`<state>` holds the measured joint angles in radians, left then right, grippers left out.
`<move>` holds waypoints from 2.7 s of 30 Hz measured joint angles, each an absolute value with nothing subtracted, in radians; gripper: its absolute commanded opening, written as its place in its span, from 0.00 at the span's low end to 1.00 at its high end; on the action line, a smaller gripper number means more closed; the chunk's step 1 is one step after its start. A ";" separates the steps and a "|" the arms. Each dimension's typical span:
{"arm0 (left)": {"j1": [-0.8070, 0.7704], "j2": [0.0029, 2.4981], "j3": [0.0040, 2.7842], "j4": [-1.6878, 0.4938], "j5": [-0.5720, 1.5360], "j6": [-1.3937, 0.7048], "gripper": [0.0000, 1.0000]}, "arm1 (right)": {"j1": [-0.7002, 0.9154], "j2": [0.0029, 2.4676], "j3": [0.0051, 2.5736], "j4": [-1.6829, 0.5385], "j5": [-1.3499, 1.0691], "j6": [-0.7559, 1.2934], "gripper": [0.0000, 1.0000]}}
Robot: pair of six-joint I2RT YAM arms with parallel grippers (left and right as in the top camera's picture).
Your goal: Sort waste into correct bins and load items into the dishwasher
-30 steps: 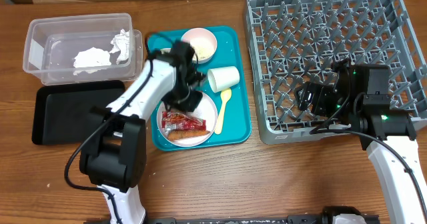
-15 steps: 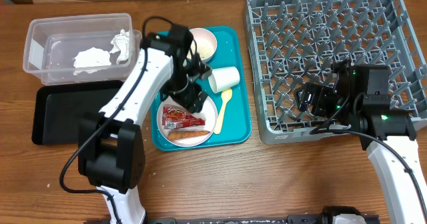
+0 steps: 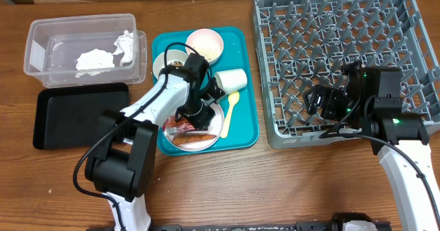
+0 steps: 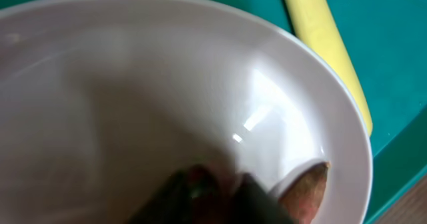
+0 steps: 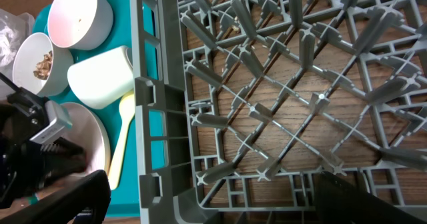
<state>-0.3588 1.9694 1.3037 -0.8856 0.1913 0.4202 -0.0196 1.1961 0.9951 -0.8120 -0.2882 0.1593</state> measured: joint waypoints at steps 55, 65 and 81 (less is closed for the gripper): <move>-0.258 1.977 1.439 -1.129 -0.050 0.112 0.50 | -0.020 1.196 0.995 -0.816 -0.288 0.159 1.00; -0.258 1.977 1.333 -1.025 -0.049 0.133 0.04 | -0.020 1.196 0.995 -0.815 -0.289 0.160 1.00; -0.154 1.980 1.957 -1.309 0.003 0.073 0.04 | -0.020 1.196 0.995 -0.815 -0.288 0.160 1.00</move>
<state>-0.1539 1.9804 1.9568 -1.3087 0.0029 0.0731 -0.0196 1.1961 0.9951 -0.8146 -0.2882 0.1596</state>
